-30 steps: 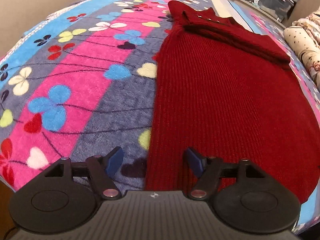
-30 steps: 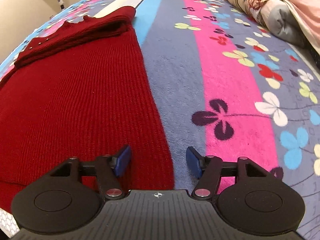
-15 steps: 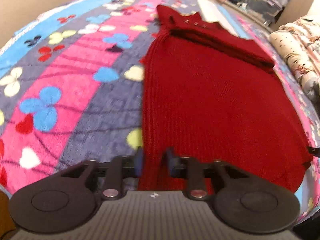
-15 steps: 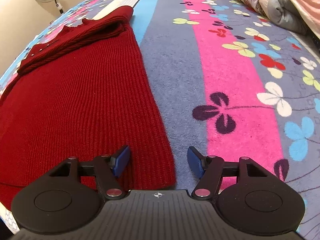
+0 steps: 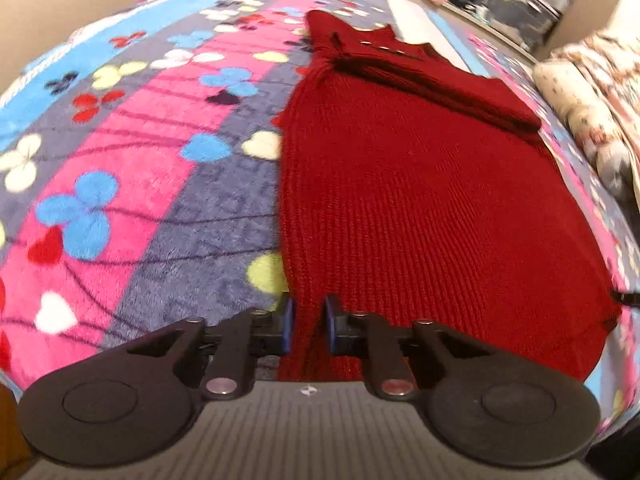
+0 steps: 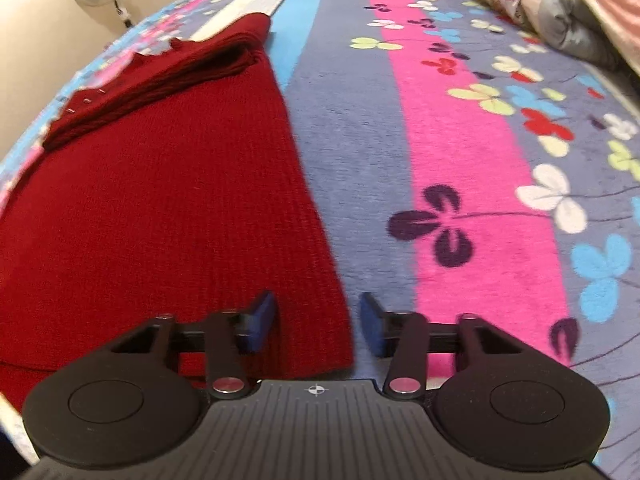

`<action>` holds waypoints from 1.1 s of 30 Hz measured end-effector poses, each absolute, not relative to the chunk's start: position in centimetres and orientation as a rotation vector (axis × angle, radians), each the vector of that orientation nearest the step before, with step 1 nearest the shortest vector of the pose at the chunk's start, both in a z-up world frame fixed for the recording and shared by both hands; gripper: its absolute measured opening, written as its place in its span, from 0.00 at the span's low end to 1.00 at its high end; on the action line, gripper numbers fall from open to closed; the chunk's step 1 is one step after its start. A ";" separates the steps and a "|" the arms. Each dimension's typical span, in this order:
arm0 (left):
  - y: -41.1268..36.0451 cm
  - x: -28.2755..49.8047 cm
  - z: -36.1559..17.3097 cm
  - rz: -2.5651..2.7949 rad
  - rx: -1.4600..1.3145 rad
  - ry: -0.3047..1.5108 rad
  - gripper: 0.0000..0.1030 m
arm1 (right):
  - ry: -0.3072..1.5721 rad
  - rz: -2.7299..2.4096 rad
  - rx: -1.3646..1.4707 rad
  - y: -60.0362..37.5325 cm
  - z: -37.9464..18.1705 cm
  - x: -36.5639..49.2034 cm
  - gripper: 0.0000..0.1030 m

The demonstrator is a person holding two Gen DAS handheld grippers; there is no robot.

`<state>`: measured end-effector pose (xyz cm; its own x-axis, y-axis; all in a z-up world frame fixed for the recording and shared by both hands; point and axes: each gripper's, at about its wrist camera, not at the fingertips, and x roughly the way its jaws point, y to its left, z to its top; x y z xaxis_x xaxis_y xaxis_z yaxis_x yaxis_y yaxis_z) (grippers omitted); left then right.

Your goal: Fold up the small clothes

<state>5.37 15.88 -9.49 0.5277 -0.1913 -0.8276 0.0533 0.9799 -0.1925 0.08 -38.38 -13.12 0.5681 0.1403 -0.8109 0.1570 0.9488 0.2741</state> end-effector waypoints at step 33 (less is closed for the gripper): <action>14.4 5.1 -9.9 -0.156 -0.039 1.019 0.22 | 0.921 0.082 0.399 -38.1 -12.2 -0.3 0.26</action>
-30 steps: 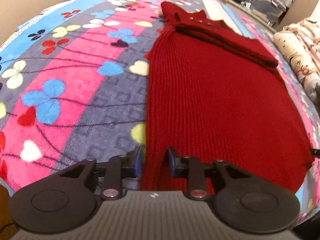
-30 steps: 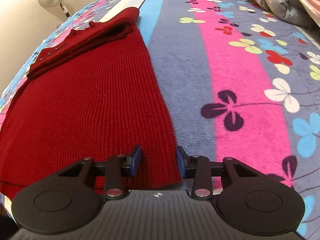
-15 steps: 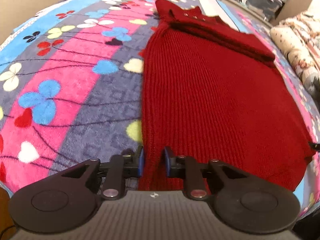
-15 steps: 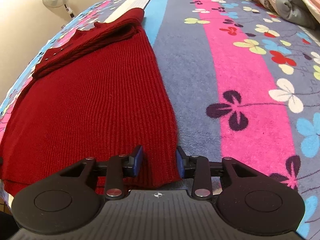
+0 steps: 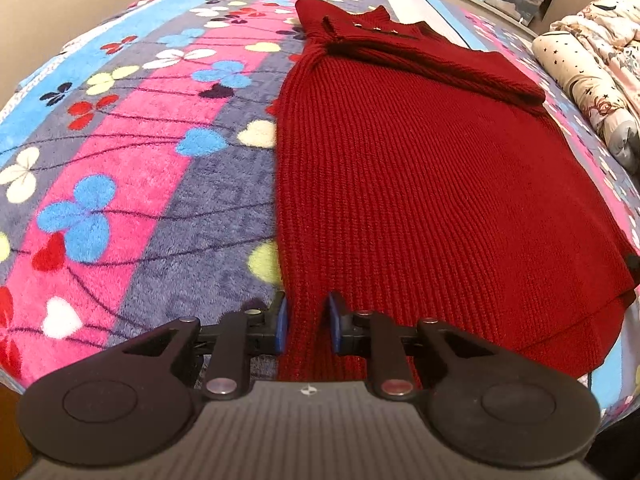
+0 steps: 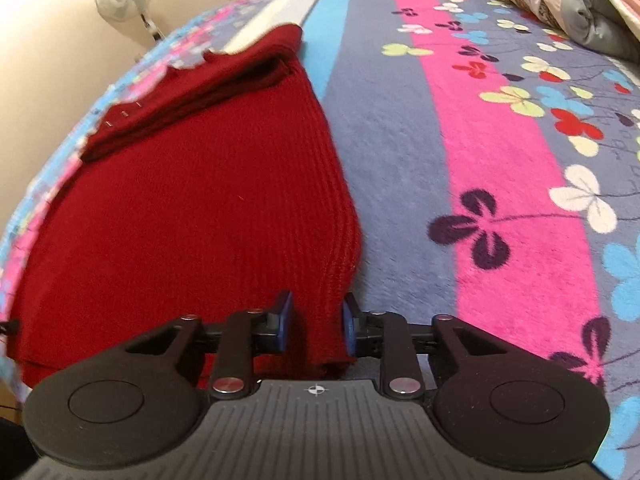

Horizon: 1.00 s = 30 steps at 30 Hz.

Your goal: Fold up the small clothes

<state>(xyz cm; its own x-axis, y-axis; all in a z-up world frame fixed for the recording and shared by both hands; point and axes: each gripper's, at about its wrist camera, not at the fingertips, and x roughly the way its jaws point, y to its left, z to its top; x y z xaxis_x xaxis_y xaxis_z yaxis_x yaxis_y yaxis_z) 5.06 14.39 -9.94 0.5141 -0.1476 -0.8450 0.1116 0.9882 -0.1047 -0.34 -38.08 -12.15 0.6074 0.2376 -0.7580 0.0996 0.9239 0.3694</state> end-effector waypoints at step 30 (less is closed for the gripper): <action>14.7 4.4 -10.1 -0.163 -0.026 1.045 0.35 | 0.967 0.005 0.391 -38.8 -13.3 -0.3 0.32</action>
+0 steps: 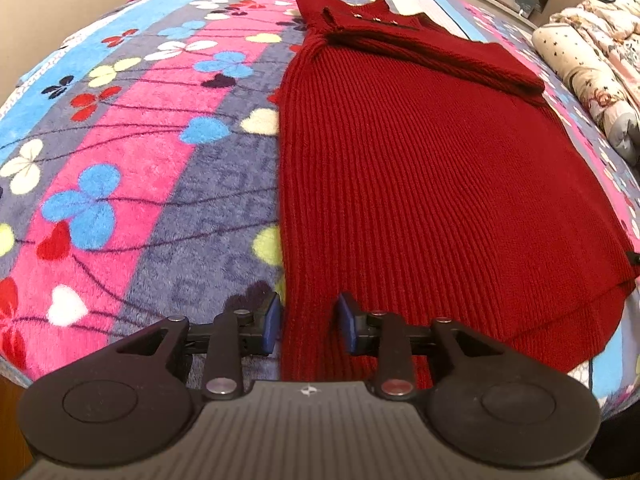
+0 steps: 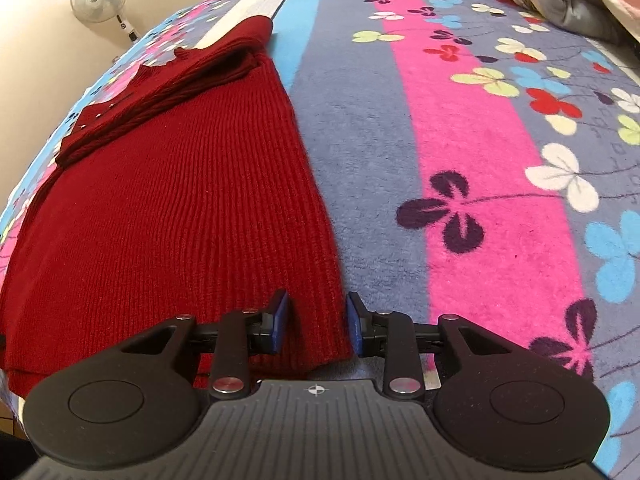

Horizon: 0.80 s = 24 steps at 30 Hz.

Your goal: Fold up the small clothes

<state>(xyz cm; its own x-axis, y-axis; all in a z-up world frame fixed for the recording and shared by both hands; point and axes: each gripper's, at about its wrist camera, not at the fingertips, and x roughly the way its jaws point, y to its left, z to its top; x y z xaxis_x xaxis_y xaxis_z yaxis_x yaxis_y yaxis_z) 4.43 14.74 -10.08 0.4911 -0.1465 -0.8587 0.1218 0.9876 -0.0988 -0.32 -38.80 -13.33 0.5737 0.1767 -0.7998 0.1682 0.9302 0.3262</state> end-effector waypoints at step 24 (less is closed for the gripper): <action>13.7 3.8 -10.1 -0.155 -0.029 1.035 0.29 | 0.927 -0.053 0.401 -39.3 -13.7 -0.1 0.20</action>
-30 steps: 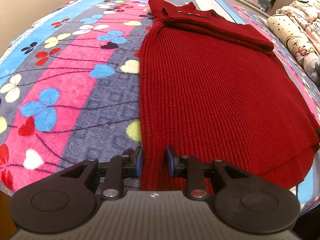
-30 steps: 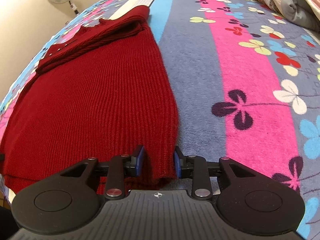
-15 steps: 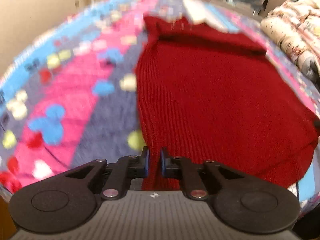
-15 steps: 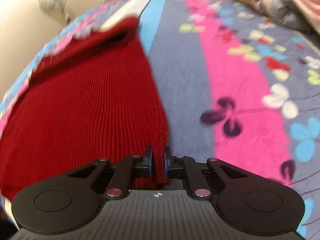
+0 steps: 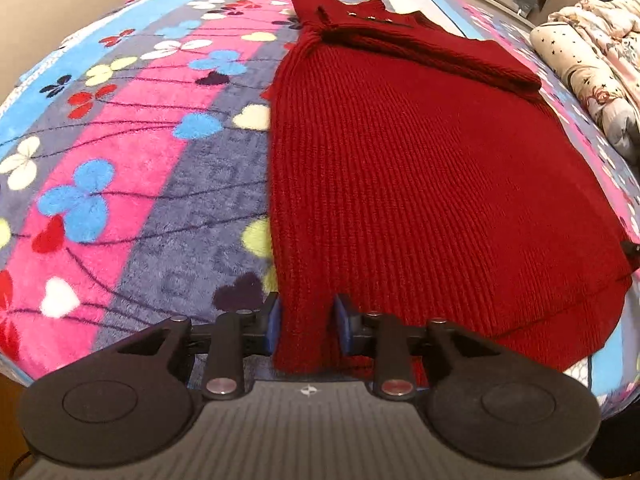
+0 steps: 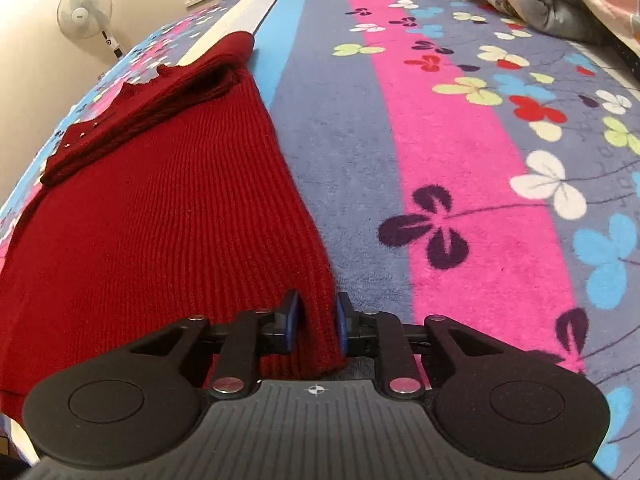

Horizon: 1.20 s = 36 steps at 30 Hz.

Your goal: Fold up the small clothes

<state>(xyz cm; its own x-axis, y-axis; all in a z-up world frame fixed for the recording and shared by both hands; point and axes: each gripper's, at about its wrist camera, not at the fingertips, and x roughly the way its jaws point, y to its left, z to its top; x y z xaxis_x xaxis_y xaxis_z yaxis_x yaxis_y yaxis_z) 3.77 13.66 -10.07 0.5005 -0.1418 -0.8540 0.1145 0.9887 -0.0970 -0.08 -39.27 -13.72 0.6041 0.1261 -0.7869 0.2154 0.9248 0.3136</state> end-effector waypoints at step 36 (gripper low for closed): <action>19.0 6.0 3.7 -0.293 -0.154 0.672 0.04 | 0.616 0.001 0.374 -44.5 -0.9 -3.1 0.05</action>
